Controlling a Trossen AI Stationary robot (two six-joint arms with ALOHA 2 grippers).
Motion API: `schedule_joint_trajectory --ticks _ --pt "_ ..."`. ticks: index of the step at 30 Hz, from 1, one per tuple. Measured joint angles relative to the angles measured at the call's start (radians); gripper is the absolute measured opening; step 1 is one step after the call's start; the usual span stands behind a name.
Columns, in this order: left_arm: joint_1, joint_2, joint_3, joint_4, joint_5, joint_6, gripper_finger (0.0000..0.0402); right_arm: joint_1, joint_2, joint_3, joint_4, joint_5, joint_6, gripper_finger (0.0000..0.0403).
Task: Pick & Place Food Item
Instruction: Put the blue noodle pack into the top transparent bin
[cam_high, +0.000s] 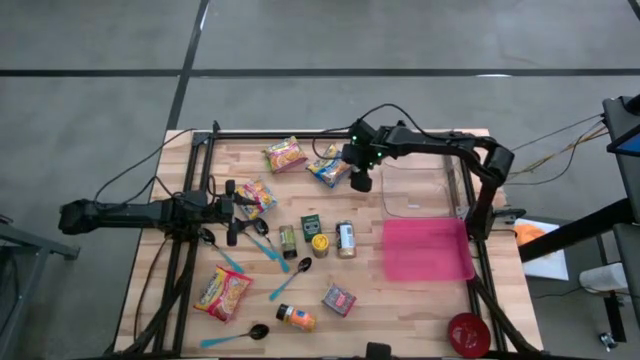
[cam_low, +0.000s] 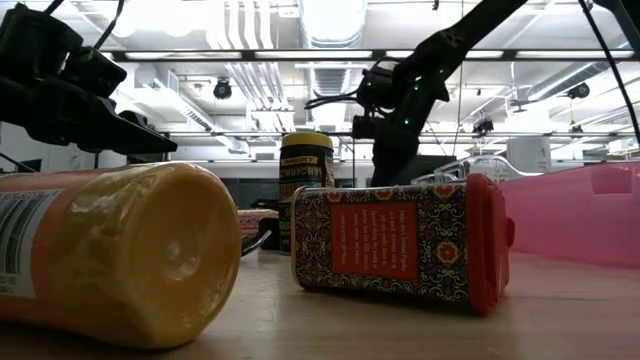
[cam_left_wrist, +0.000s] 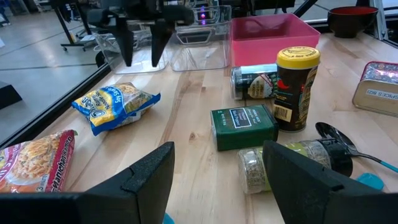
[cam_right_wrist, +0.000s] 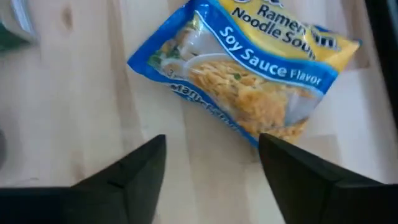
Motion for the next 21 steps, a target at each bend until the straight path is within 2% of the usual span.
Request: schedule_joint_trajectory --ticks 5,21 --pt "0.0 0.0 0.0 0.0 0.0 0.0 0.0244 -0.004 0.007 0.0 0.004 0.116 -0.017 0.0306" --pt "0.0 0.0 0.0 0.0 0.0 0.003 0.0244 -0.016 0.055 -0.002 0.08 0.114 -0.011 0.0315"
